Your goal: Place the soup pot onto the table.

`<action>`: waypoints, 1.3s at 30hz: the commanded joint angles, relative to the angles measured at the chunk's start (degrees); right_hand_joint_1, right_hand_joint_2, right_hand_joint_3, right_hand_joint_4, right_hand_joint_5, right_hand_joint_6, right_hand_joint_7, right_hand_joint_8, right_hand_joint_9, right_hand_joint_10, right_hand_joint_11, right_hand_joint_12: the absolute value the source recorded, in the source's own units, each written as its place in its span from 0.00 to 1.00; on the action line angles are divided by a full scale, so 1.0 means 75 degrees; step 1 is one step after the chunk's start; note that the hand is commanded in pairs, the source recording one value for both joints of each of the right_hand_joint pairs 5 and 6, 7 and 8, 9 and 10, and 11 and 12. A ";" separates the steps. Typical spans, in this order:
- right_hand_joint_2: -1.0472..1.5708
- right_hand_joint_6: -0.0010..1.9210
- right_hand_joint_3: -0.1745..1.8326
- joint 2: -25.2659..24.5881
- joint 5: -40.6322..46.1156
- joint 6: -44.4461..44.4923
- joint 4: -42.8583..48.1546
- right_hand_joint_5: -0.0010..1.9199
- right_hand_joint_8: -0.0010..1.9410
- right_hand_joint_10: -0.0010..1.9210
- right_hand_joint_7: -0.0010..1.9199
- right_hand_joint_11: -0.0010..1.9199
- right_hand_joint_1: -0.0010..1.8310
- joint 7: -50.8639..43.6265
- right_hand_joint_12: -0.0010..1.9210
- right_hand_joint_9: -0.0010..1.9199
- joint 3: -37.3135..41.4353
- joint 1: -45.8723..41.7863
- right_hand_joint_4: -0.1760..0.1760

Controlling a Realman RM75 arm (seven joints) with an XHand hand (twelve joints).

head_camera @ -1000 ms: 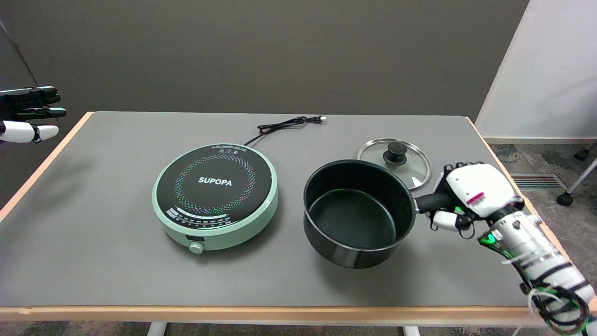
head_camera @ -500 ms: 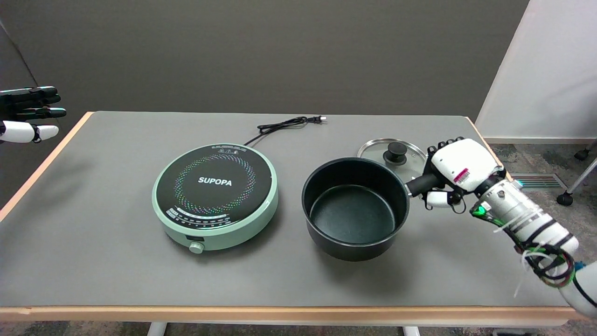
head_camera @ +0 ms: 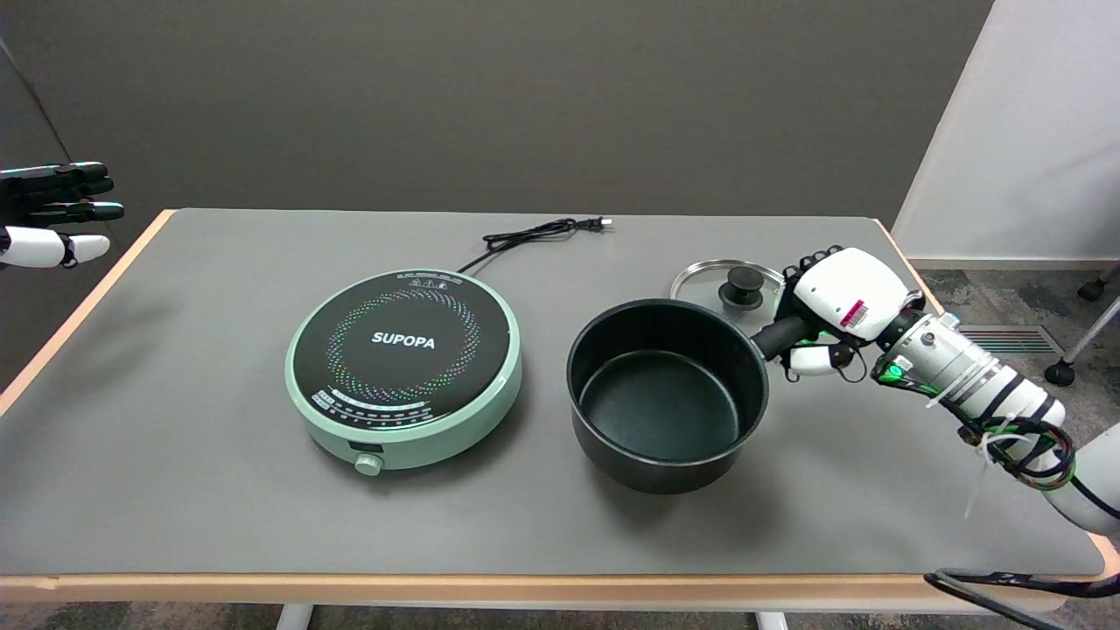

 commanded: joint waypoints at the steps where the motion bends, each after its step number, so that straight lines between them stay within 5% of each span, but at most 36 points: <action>1: 0.73 1.00 0.56 0.1039 0.1029 -0.1716 -0.1598 1.00 0.99 1.00 1.00 1.00 0.47 -0.0021 1.00 1.00 -0.1232 0.0714 0.46; 21: 0.74 1.00 0.55 0.0969 0.1186 -0.1563 -0.3931 1.00 0.99 1.00 1.00 1.00 0.47 -0.0032 1.00 1.00 -0.2887 0.2532 0.46; 39: 0.73 1.00 0.55 0.0720 0.1090 -0.1496 -0.3814 1.00 0.99 1.00 1.00 1.00 0.47 -0.0032 1.00 1.00 -0.2795 0.2390 0.46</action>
